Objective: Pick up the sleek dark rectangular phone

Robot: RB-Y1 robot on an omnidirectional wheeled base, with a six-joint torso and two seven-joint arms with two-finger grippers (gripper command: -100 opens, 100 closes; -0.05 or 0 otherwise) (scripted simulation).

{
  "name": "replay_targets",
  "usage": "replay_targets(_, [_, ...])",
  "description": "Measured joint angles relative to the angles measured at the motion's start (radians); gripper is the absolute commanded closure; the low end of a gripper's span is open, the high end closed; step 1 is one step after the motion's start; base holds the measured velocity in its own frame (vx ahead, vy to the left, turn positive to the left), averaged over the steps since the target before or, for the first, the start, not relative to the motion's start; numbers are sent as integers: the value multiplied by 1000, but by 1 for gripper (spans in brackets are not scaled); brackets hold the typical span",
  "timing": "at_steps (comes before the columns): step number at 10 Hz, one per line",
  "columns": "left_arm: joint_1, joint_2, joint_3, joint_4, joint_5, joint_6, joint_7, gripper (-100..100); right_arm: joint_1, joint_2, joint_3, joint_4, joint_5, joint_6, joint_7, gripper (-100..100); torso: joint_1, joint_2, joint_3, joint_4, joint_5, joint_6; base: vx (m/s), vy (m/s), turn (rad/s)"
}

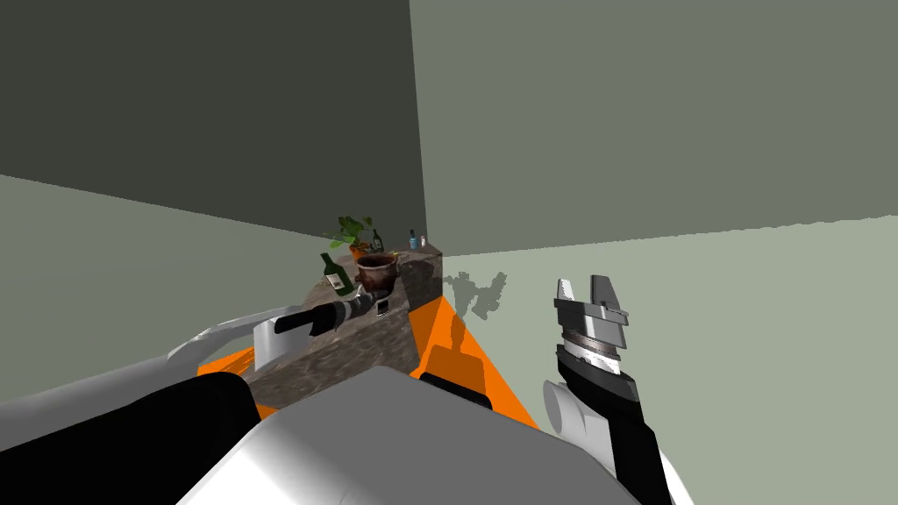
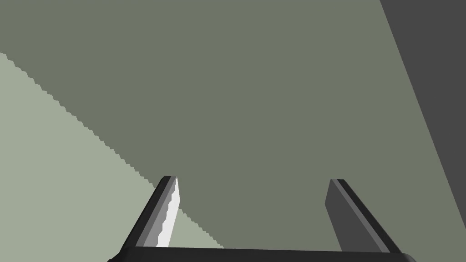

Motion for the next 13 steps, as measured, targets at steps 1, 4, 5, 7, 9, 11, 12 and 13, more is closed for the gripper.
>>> replay_targets(1, [12,25,5,3,17,16,-4,-100,0,0,0,0,0,0,0,0,0,0,0,0,0,0,63,-8,-81])
replay_targets(4, [62,114,12,18,97,89,-25,-100,0,0,0,0,0,0,0,0,0,-1,-1,0,0,0,85,-1,-61])
replay_targets(5, [80,150,10,31,130,108,-35,-100,0,0,0,0,0,0,0,0,0,-2,-1,0,0,0,66,-1,-24])
replay_targets(7, [104,187,13,31,169,154,-50,-100,0,0,0,0,0,0,0,0,0,-1,0,0,0,0,85,-7,-37])
replay_targets(9, [124,237,3,48,223,201,-71,-100,0,0,0,0,0,0,0,0,0,-2,-1,-1,0,0,107,-4,-17])
replay_targets(11, [143,275,-19,63,271,247,-98,-100,0,0,0,0,0,0,0,0,0,-4,-3,-1,0,0,105,2,-10])
replay_targets(12, [140,289,-30,69,288,267,-105,-100,0,0,0,0,0,0,0,0,0,-2,-1,-1,0,0,83,-5,-4])
replay_targets(13, [169,312,-19,77,323,280,-119,-100,0,0,0,0,0,0,0,0,0,-2,-1,0,0,0,133,-14,7])
